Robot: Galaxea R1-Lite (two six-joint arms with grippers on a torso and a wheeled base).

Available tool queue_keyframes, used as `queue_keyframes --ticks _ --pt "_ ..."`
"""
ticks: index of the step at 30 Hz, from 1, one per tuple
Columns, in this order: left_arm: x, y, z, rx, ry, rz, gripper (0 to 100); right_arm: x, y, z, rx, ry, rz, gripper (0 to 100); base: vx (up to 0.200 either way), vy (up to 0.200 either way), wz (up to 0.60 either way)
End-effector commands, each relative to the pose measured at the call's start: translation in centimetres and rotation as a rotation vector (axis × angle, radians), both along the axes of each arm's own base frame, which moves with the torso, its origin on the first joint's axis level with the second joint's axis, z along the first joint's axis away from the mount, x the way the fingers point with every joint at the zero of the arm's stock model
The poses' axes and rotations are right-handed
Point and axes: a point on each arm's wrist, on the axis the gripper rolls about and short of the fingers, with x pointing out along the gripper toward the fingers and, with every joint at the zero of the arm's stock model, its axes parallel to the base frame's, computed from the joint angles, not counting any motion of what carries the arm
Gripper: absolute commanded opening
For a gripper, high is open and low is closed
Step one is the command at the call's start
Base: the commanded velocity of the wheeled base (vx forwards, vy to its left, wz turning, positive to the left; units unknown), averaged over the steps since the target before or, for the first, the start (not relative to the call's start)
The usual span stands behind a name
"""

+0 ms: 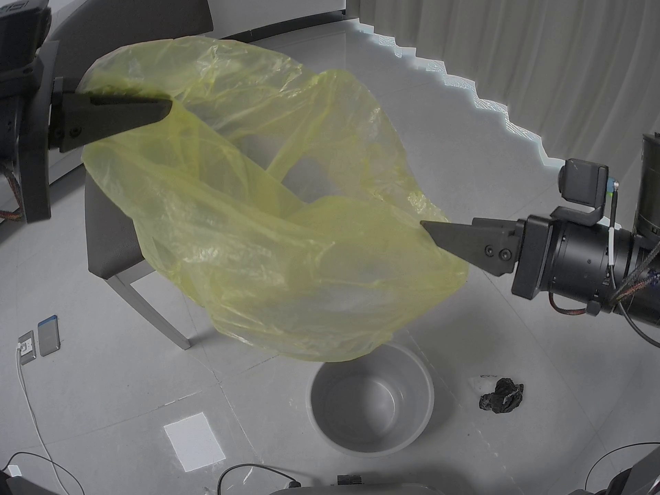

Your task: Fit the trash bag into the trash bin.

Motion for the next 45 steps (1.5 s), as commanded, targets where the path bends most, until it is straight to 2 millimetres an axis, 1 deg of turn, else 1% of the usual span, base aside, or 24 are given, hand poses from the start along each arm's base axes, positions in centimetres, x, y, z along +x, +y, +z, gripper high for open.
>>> queue_keyframes --ticks 1,3,7,14,20,30,31,40,45 --pt "-0.1 -0.2 0.0 -0.002 0.000 -0.012 0 0.4 -0.2 0.4 -0.003 -0.013 -0.017 100 0.000 0.000 0.00" --pt "-0.1 -0.2 0.0 -0.002 0.000 -0.014 0 0.9 -0.2 0.3 -0.015 -0.014 -0.028 100 0.000 0.000 0.00" --pt "-0.2 -0.2 0.0 -0.002 -0.001 -0.015 0 2.2 0.7 -0.7 -0.043 0.013 -0.031 100 0.000 0.000 0.00" --pt "-0.4 -0.4 0.3 -0.022 -0.014 -0.035 0 3.9 2.2 -2.1 -0.082 0.046 -0.026 100 0.000 0.000 0.00" --pt "-0.4 -0.6 0.2 -0.030 -0.001 -0.039 0 4.7 3.0 -3.3 -0.105 0.076 -0.014 100 0.000 0.000 0.00" --pt "-0.3 -1.0 0.4 -0.046 -0.018 -0.057 0 6.1 4.2 -4.4 -0.119 0.082 -0.012 100 0.000 0.000 0.00" --pt "-0.2 -1.1 0.3 -0.045 -0.017 -0.057 0 6.1 4.3 -4.5 -0.126 0.080 -0.012 0 0.000 0.000 0.00" --pt "0.0 -1.2 0.3 -0.066 0.013 -0.069 0 6.2 4.2 -4.4 -0.126 0.074 -0.014 0 0.000 0.000 0.00" --pt "1.1 -1.8 -0.6 -0.109 0.103 -0.019 0 6.5 3.6 -4.5 -0.131 0.082 -0.036 0 0.000 0.000 0.00"
